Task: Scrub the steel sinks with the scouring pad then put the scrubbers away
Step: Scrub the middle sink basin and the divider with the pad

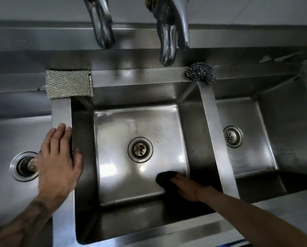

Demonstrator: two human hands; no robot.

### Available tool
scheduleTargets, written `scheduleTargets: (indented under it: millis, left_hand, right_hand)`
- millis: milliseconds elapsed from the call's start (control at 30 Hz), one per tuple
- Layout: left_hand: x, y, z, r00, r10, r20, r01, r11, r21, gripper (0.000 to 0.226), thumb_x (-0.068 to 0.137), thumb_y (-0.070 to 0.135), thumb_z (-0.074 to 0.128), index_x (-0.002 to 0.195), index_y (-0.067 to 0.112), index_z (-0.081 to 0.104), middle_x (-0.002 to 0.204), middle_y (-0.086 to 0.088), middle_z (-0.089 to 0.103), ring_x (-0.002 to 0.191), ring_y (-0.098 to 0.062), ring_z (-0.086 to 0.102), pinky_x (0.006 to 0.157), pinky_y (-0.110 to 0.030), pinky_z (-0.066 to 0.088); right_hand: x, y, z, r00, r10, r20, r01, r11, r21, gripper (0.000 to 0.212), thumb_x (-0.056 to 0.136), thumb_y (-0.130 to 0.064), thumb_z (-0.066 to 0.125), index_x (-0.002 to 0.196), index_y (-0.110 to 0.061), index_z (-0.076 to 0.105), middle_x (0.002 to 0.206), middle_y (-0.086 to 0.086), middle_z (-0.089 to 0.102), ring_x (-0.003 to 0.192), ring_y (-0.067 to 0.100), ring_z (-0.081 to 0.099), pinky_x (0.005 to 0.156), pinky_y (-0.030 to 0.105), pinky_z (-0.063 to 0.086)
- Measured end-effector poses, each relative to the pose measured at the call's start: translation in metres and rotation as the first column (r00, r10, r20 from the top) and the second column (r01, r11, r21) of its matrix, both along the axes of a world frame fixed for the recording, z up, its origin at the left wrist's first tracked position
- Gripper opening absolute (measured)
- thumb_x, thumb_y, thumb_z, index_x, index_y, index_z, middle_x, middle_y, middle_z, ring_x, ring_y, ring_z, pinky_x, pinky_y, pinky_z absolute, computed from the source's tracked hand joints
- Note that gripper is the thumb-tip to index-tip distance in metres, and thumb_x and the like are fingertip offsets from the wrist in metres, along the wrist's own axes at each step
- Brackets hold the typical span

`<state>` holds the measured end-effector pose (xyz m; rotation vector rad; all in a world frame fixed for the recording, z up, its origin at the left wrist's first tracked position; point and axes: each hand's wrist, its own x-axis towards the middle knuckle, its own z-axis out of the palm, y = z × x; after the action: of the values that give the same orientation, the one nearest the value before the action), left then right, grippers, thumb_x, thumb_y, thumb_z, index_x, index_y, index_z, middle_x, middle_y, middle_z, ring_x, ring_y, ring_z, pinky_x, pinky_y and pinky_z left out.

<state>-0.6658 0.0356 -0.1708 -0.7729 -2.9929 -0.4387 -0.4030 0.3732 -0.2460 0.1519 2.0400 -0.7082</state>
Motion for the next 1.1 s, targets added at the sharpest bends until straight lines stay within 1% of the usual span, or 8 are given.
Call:
scheduleTargets:
  millis: [67,133,233,467,667,867,967,1100]
  left_hand:
    - [0.0,0.001,0.002,1.0,-0.004,-0.001,0.004,1.0,0.001,0.067,0.1,0.036,0.039,0.156,-0.001,0.042,0.167,-0.021,0.037,0.155,-0.044,0.033,0.126,-0.058,0.03]
    - [0.001,0.002,0.004,1.0,0.014,-0.003,-0.014,1.0,0.009,0.065,0.099,0.034,0.042,0.156,0.0,0.043,0.166,-0.02,0.038,0.154,-0.043,0.034,0.126,-0.057,0.03]
    - [0.003,0.004,0.006,0.999,0.036,-0.013,-0.035,0.999,0.017,0.065,0.098,0.031,0.046,0.156,0.002,0.043,0.167,-0.018,0.039,0.154,-0.042,0.034,0.126,-0.055,0.031]
    - [0.003,0.002,0.005,0.999,0.034,-0.004,-0.034,0.999,-0.004,0.068,0.097,0.031,0.047,0.158,0.003,0.041,0.168,-0.017,0.037,0.155,-0.04,0.032,0.125,-0.054,0.032]
    - [0.003,0.001,0.006,0.999,0.046,0.007,-0.045,0.999,-0.016,0.068,0.098,0.031,0.048,0.16,0.004,0.039,0.169,-0.015,0.035,0.157,-0.038,0.03,0.124,-0.055,0.032]
    - [0.004,0.004,0.009,0.998,0.057,0.02,-0.056,0.997,-0.044,0.068,0.099,0.033,0.049,0.161,0.008,0.037,0.171,-0.011,0.033,0.158,-0.033,0.028,0.123,-0.053,0.033]
    - [0.004,0.001,0.009,0.998,0.061,0.011,-0.06,0.997,-0.055,0.069,0.098,0.034,0.05,0.162,0.009,0.037,0.172,-0.01,0.033,0.159,-0.032,0.028,0.123,-0.053,0.034]
    - [0.005,0.0,0.008,0.998,0.055,0.01,-0.054,0.997,-0.055,0.069,0.098,0.034,0.048,0.162,0.009,0.036,0.172,-0.011,0.032,0.159,-0.033,0.028,0.123,-0.053,0.032]
  right_hand:
    - [-0.007,-0.013,0.007,0.999,-0.024,-0.022,0.024,0.999,-0.024,0.053,0.097,-0.009,0.048,0.15,-0.009,0.043,0.155,0.014,0.04,0.145,0.03,0.037,0.122,0.032,0.026]
    - [-0.012,-0.029,0.013,0.997,-0.064,-0.047,0.062,0.997,-0.052,0.049,0.099,-0.012,0.047,0.147,-0.015,0.048,0.158,0.005,0.038,0.148,0.021,0.032,0.121,0.021,0.018]
    - [-0.019,-0.043,0.02,0.999,-0.037,-0.025,0.034,0.993,-0.115,0.043,0.106,-0.016,0.04,0.148,-0.024,0.048,0.159,-0.006,0.038,0.146,0.011,0.031,0.107,0.008,0.014]
    - [-0.03,-0.031,0.043,0.98,0.005,0.197,0.031,0.984,-0.177,0.045,0.105,-0.03,0.043,0.15,-0.038,0.041,0.156,-0.007,0.042,0.142,0.016,0.04,0.117,0.029,0.03]
    - [-0.038,-0.055,0.057,0.983,0.059,0.176,-0.021,0.978,-0.207,0.051,0.104,-0.025,0.045,0.153,-0.038,0.035,0.163,-0.009,0.03,0.15,0.013,0.026,0.118,0.024,0.016]
    - [-0.068,-0.132,0.055,0.992,0.069,0.102,-0.031,0.94,-0.341,0.056,0.1,-0.014,0.046,0.152,-0.035,0.04,0.16,-0.007,0.038,0.144,0.013,0.036,0.109,0.018,0.025]
    - [-0.059,-0.121,0.05,0.991,0.07,0.113,-0.028,0.942,-0.336,0.053,0.101,-0.021,0.046,0.147,-0.045,0.041,0.156,-0.011,0.042,0.141,0.012,0.04,0.108,0.022,0.03]
    - [-0.034,-0.063,0.061,0.986,0.02,0.167,0.024,0.965,-0.261,0.052,0.101,-0.029,0.047,0.124,-0.075,0.039,0.149,-0.014,0.047,0.135,0.014,0.048,0.115,0.037,0.038]
